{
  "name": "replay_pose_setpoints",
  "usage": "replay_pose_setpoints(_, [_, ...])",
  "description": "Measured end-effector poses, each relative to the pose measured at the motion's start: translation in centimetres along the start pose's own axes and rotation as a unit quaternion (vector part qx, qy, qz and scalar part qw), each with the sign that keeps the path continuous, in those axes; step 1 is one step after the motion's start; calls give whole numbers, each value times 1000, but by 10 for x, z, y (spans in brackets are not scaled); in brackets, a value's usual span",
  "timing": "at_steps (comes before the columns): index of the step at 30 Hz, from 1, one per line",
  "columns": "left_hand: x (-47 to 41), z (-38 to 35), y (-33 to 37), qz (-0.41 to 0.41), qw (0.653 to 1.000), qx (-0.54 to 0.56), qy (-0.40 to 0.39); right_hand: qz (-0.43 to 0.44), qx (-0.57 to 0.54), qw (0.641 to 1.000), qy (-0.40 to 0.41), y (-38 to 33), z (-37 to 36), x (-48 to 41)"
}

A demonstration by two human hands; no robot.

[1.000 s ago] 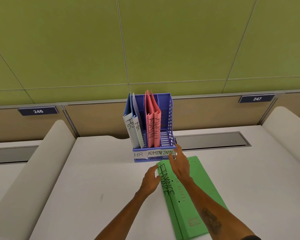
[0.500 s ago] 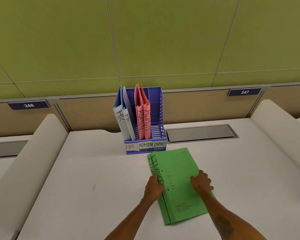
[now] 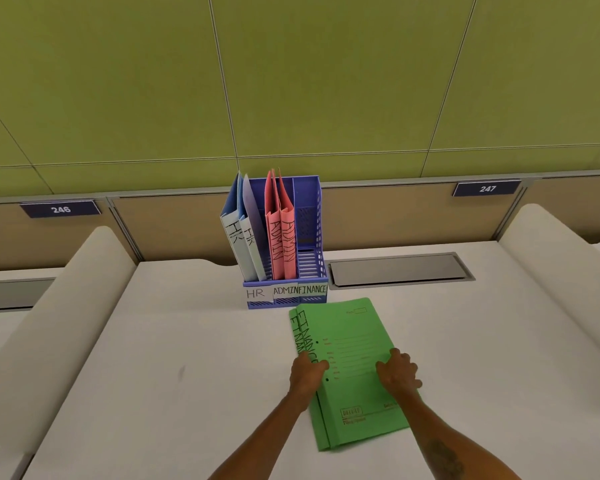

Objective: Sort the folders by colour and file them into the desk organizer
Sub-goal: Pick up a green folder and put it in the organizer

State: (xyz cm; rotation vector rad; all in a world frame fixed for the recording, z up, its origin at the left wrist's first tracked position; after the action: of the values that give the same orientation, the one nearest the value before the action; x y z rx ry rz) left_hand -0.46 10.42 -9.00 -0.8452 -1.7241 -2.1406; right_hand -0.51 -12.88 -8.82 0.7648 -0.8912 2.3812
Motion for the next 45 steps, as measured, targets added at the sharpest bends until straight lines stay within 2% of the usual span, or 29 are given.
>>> replay_pose_setpoints(8, [-11, -5, 9, -31, 994, 106, 13, 11, 17, 1000, -19, 0, 6, 2])
replay_pose_setpoints(13, [-7, -22, 25, -83, 995, 51, 20, 19, 22, 999, -31, 0, 9, 5])
replay_pose_setpoints(20, [-1, -39, 38, -131, 990, 56, 16, 16, 24, 999, -33, 2, 13, 7])
replay_pose_setpoints(23, [2, -41, 50, -167, 985, 34, 13, 23, 23, 999, 3, -13, 21, 11])
replay_pose_setpoints(28, [10, -45, 81, -239, 971, -15, 2, 94, -12, 991, 98, -70, 49, 30])
replay_pose_setpoints(35, [26, -30, 128, -315, 945, -70, 49, 199, -68, 957, 202, -147, 92, 76])
replay_pose_setpoints(39, [37, -18, 141, -345, 925, -117, 110, 233, -71, 948, 205, -178, 99, 100])
replay_pose_setpoints(45, [52, -17, 143, -373, 902, -152, 157, 191, -89, 964, 164, -182, 93, 101])
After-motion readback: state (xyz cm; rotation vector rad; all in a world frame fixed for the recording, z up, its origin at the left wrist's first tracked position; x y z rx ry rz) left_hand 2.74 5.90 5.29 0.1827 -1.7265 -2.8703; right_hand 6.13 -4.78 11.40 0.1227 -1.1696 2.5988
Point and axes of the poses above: each hand's wrist, its own x-axis away from the middle knuckle, its own z-axis out of the back of the hand, y = z × x, the point moved 8 cm from there along -x, towards the middle knuckle, and after that the axes turned 15 degrees about -y, right-handed, at the moved point
